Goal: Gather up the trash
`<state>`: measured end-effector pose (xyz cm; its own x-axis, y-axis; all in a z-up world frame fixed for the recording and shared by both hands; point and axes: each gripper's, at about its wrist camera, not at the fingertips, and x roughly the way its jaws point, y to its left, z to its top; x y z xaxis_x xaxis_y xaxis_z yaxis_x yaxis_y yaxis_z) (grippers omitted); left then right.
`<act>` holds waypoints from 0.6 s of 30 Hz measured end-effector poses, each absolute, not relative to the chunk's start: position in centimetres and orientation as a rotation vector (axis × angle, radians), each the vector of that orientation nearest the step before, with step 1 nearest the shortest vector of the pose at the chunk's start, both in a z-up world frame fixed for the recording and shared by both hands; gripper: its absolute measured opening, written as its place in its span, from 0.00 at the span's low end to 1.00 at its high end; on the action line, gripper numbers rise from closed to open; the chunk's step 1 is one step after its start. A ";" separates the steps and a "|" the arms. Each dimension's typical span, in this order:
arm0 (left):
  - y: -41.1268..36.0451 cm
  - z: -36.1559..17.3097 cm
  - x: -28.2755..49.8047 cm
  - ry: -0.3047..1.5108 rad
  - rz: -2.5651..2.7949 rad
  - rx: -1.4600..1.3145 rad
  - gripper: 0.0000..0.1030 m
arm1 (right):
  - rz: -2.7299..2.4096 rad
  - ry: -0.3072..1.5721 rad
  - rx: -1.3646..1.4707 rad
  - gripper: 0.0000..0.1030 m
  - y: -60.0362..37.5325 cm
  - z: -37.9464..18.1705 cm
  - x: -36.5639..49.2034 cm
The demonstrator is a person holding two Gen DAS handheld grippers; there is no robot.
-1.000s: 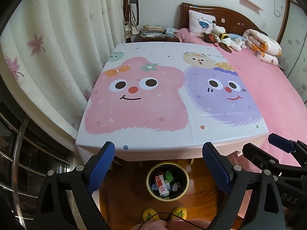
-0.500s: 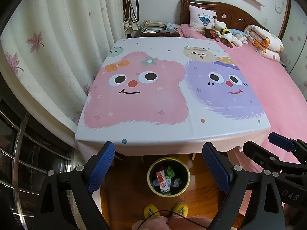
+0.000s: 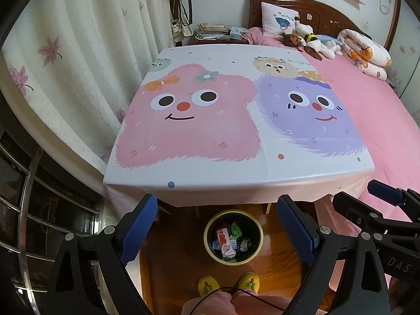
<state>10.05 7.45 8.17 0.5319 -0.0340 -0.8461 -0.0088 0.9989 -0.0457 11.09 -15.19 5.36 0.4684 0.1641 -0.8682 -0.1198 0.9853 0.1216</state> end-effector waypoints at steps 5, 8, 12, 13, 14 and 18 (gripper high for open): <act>7.6 8.0 10.0 1.013 -0.008 -0.041 0.91 | 0.182 1.073 0.042 0.78 -15.0 5.2 11.2; 7.7 8.0 10.0 1.009 -0.006 -0.039 0.91 | 0.183 1.071 0.040 0.78 -14.8 5.1 11.3; 7.6 8.0 10.1 1.010 -0.005 -0.039 0.91 | 0.181 1.070 0.037 0.78 -14.7 5.1 11.4; 7.6 8.0 10.1 1.009 -0.005 -0.039 0.91 | 0.181 1.068 0.034 0.78 -14.7 5.2 11.4; 7.7 8.0 10.1 1.007 -0.004 -0.038 0.91 | 0.181 1.067 0.034 0.78 -14.8 5.1 11.5; 7.5 8.1 10.4 1.004 -0.005 -0.033 0.91 | 0.182 1.066 0.033 0.78 -15.1 5.2 11.9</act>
